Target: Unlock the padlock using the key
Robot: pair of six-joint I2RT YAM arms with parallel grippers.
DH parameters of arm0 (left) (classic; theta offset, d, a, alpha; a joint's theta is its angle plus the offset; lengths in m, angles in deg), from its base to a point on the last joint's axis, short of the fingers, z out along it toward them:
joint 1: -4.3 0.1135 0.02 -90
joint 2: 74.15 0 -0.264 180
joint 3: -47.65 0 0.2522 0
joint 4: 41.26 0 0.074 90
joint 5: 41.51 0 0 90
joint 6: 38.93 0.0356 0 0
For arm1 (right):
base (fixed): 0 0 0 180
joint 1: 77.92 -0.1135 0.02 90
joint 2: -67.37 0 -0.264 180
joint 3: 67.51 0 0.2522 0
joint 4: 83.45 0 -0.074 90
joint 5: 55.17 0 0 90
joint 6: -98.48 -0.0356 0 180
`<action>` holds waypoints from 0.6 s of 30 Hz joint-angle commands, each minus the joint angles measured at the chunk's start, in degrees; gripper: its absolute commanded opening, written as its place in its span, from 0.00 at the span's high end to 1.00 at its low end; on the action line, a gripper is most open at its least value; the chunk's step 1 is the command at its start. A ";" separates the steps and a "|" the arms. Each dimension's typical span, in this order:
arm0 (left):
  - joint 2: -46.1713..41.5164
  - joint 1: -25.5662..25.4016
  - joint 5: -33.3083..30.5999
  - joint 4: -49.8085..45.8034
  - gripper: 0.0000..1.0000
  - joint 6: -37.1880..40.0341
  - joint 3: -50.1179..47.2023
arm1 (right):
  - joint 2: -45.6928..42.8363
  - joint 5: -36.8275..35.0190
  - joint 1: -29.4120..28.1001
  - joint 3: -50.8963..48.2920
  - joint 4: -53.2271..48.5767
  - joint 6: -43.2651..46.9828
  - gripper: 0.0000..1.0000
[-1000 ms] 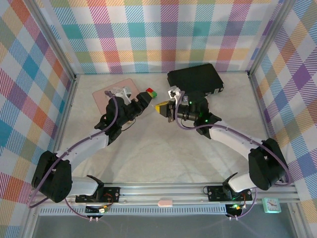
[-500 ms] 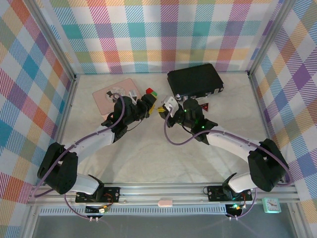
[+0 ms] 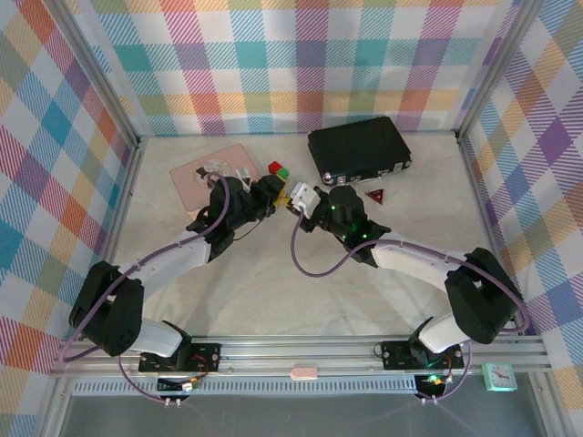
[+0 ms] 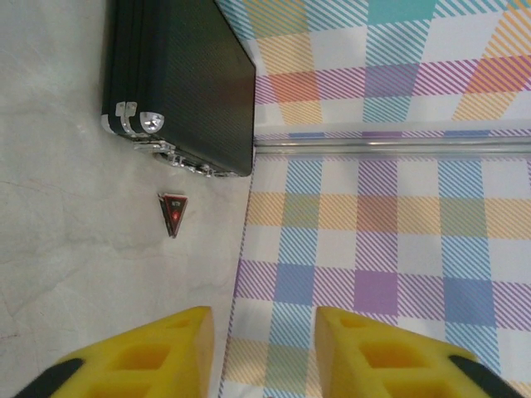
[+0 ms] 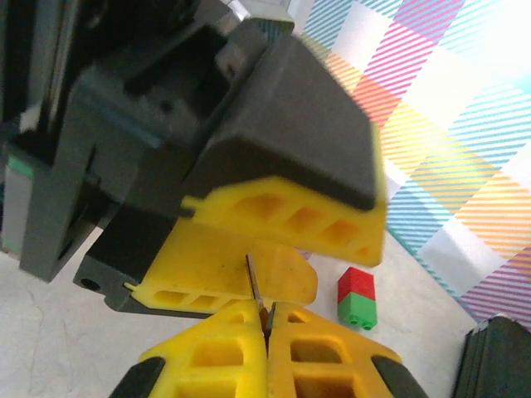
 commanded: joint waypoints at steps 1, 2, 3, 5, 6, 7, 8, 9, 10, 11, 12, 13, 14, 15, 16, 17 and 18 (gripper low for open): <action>-0.47 -0.53 -0.51 2.18 0.71 -1.35 -0.40 | 0.64 -1.16 -0.92 -0.34 1.87 3.65 1.00; -0.55 -0.50 -0.75 2.08 0.75 -1.33 -0.58 | 0.57 -1.20 -0.94 -0.42 1.70 3.99 1.00; -0.55 -0.55 -0.97 2.00 0.77 -1.34 -0.64 | 0.50 -1.18 -1.03 -0.40 1.72 4.13 1.00; -0.63 -0.49 -1.41 1.67 0.87 -1.03 -0.68 | 0.34 -0.69 -1.05 -0.61 1.61 4.31 1.00; -0.61 -0.54 -1.59 1.50 0.91 -0.89 -0.68 | 0.21 -0.43 -1.10 -0.63 1.75 4.30 1.00; -0.64 -0.51 -1.81 1.41 0.96 -0.64 -0.68 | 0.12 -0.25 -1.03 -0.63 1.86 4.11 1.00; -0.66 -0.47 -2.04 1.39 1.00 -0.41 -0.63 | -0.06 0.05 -1.03 -0.65 1.95 3.77 1.00; -0.67 -0.46 -2.37 1.29 1.00 0.05 -0.68 | -0.30 0.33 -1.03 -0.70 1.93 3.28 1.00; -0.64 -0.46 -2.81 1.22 1.00 0.66 -0.56 | -0.65 0.41 -1.03 -0.80 2.25 2.15 1.00; -0.64 -0.46 -3.28 1.15 1.00 1.65 -0.42 | -1.21 0.30 -1.03 -0.80 2.18 0.46 0.93; -0.73 -0.42 -3.82 1.18 1.00 2.73 -0.28 | -1.86 0.30 -1.01 -0.71 1.97 -1.22 0.85; -0.66 -0.29 -4.41 1.41 1.00 4.31 -0.18 | -2.77 0.74 -0.93 -0.64 1.20 -2.99 0.75; -0.76 -0.20 -5.11 1.97 1.00 6.11 -0.24 | -3.48 0.73 -0.86 -0.29 -0.11 -4.91 0.67; -0.77 -0.05 -5.57 2.51 1.00 7.84 -0.17 | -4.02 0.54 -0.70 0.40 -1.93 -7.12 0.61; -0.73 0.06 -5.79 4.24 1.00 10.12 -0.31 | -4.57 0.42 -0.26 1.48 -4.69 -10.25 0.57; -0.65 0.15 -6.07 5.79 1.00 12.88 -0.33 | -4.98 0.52 0.41 2.62 -7.14 -13.49 0.55; -0.64 0.15 -6.12 6.44 1.00 15.08 -0.21 | -5.28 1.56 1.57 3.53 -9.09 -17.05 0.54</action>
